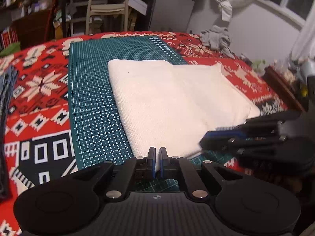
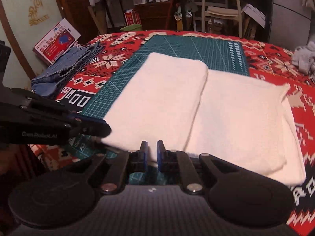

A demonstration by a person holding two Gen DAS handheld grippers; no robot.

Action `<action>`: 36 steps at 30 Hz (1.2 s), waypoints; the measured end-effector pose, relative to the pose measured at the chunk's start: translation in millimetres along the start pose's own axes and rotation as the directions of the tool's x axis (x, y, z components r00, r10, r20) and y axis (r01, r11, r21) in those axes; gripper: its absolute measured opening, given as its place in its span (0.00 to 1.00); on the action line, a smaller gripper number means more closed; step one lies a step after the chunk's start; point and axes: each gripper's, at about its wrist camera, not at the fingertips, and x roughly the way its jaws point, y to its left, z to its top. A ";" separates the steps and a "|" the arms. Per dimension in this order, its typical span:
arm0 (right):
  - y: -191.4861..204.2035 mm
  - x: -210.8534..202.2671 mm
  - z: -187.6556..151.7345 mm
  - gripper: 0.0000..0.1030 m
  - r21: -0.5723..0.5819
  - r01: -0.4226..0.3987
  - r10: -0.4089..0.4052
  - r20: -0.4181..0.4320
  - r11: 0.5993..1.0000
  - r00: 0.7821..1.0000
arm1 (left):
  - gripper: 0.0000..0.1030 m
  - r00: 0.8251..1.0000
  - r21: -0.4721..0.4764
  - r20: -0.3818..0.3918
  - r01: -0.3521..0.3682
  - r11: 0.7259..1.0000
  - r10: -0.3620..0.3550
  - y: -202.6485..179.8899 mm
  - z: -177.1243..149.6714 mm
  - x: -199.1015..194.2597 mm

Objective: Fold clothes

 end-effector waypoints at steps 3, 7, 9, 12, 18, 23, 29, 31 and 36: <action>-8.8 -9.0 -4.2 0.08 0.027 -0.002 0.003 -0.005 1.000 1.000 | 0.06 1.000 0.024 0.006 -0.014 1.000 0.014 -2.9 -2.0 -3.6; -16.7 -20.3 -7.6 0.09 0.055 -0.001 0.000 0.012 0.999 1.000 | 0.06 0.999 -0.001 0.036 0.018 1.000 -0.018 -2.1 -2.0 -10.7; -20.9 -23.0 -7.5 0.10 0.074 0.006 -0.008 0.023 0.997 1.000 | 0.06 0.998 0.000 0.051 0.034 0.999 -0.034 -4.7 0.0 -12.0; -27.6 -22.9 -4.9 0.17 0.109 0.000 -0.004 0.034 0.994 0.999 | 0.06 0.996 0.015 0.064 0.058 0.998 -0.059 -11.6 4.9 -8.9; -36.3 -7.3 -0.2 0.13 0.168 -0.022 0.021 0.005 0.986 1.000 | 0.06 0.997 0.064 0.043 0.066 0.996 -0.069 -26.8 10.1 10.5; -36.6 -11.3 -7.1 0.06 0.169 -0.025 0.026 -0.008 0.985 1.000 | 0.06 0.998 0.064 0.000 0.068 0.996 -0.069 -26.2 3.6 17.9; -39.7 -12.3 -9.0 0.07 0.205 -0.032 0.031 0.007 0.978 0.999 | 0.06 0.996 0.020 0.003 0.094 0.995 -0.094 -21.8 6.5 11.3; -37.7 -15.1 -8.5 0.07 0.189 -0.020 0.020 0.006 0.982 1.000 | 0.06 0.994 0.002 0.015 0.110 0.994 -0.110 -20.3 8.9 6.0; -33.9 -24.4 -6.7 0.07 0.148 0.020 -0.024 0.026 0.989 0.999 | 0.06 0.991 -0.057 0.065 0.121 0.991 -0.117 -12.1 25.0 4.8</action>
